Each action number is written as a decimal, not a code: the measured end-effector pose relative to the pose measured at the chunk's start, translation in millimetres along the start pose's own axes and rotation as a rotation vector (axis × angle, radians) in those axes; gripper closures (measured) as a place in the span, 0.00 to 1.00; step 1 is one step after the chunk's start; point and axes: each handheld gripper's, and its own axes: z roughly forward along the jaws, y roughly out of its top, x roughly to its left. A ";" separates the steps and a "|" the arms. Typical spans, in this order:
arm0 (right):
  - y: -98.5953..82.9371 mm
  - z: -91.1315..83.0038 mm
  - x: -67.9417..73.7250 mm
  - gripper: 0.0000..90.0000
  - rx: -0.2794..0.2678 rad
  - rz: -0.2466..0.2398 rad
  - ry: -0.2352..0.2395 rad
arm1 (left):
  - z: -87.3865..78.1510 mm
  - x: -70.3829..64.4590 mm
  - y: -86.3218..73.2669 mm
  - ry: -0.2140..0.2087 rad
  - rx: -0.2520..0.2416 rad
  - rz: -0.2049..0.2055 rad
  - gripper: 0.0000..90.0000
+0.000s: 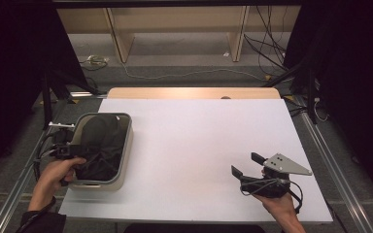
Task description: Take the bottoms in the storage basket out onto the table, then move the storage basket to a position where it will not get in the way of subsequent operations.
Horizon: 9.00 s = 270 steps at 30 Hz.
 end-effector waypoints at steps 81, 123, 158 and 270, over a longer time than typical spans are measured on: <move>-1.8 -2.7 -7.5 0.23 0.000 0.026 -0.036 | -33.1 -181.2 47.7 -0.621 -0.327 0.130 0.74; -0.3 -7.7 -10.9 0.23 -0.023 0.036 -0.055 | 68.7 -246.4 26.7 -0.640 -0.072 0.184 0.74; -0.1 -8.3 -9.5 0.23 -0.027 0.029 -0.062 | 150.5 -256.4 -24.7 -0.473 0.069 0.296 0.59; -3.4 -6.4 -23.0 0.23 0.023 0.056 -0.062 | 29.1 -84.4 32.3 -0.093 -0.223 0.039 0.21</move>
